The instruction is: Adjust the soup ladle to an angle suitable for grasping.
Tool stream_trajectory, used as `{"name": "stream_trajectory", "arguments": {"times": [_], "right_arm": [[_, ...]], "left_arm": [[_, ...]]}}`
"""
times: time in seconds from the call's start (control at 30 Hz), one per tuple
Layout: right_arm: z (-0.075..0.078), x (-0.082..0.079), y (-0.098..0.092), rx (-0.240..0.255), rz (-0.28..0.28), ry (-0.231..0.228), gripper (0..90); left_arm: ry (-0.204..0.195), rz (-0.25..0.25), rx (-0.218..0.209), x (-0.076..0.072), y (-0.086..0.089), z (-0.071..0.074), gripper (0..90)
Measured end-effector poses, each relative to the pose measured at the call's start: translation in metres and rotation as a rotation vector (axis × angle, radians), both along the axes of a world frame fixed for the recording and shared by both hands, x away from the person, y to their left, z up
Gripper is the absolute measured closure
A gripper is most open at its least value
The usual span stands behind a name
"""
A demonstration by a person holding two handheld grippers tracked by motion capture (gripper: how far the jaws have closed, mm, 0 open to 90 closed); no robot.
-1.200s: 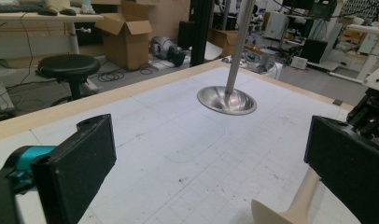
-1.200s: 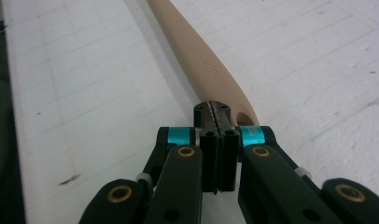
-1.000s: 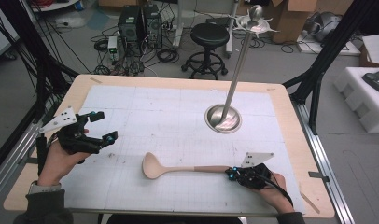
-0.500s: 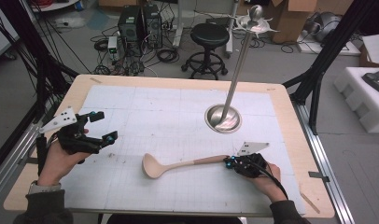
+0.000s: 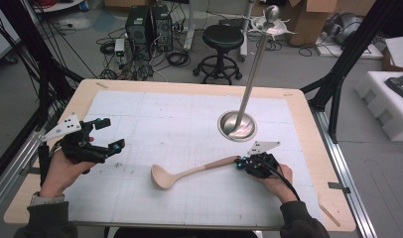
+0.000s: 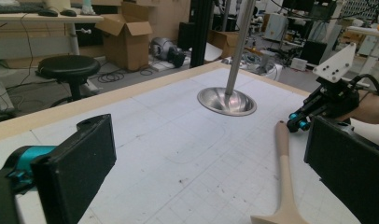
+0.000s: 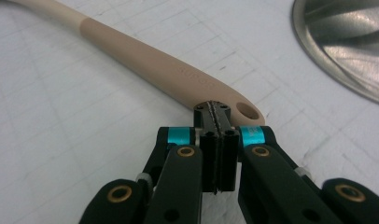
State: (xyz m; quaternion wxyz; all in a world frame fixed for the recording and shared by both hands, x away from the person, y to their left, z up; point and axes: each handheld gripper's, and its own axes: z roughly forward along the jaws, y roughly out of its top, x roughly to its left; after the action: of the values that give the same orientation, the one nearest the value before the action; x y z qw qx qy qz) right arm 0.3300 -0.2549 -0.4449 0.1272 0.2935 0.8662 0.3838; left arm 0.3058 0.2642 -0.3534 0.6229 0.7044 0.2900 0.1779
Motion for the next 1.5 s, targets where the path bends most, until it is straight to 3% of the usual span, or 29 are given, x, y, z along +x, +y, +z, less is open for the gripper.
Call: {"name": "stream_trajectory", "arguments": {"times": [0.37, 0.6, 0.97, 1.2, 1.33, 1.5], "right_arm": [[0.000, 0.030, 0.003, 0.034, 0.052, 0.015, 90.0], [0.001, 0.044, 0.011, 0.020, 0.087, 0.020, 90.0], [0.003, 0.065, 0.033, -0.002, 0.092, -0.001, 90.0], [0.018, 0.050, 0.046, 0.019, 0.121, -0.010, 90.0], [0.028, 0.036, 0.069, 0.055, 0.160, 0.003, 90.0], [0.029, 0.022, 0.114, 0.099, 0.222, 0.041, 90.0]], "left_arm": [[0.003, 0.001, 0.001, 0.001, 0.001, 0.000, 2.6], [0.005, 0.004, 0.000, 0.001, 0.003, -0.001, 2.6], [0.006, 0.002, -0.004, 0.001, 0.003, -0.001, 2.6], [0.012, 0.002, -0.006, 0.001, 0.004, -0.002, 2.6], [0.007, 0.005, -0.009, 0.000, 0.004, -0.002, 2.6], [0.004, 0.005, -0.013, 0.000, 0.005, -0.001, 2.6]]}}
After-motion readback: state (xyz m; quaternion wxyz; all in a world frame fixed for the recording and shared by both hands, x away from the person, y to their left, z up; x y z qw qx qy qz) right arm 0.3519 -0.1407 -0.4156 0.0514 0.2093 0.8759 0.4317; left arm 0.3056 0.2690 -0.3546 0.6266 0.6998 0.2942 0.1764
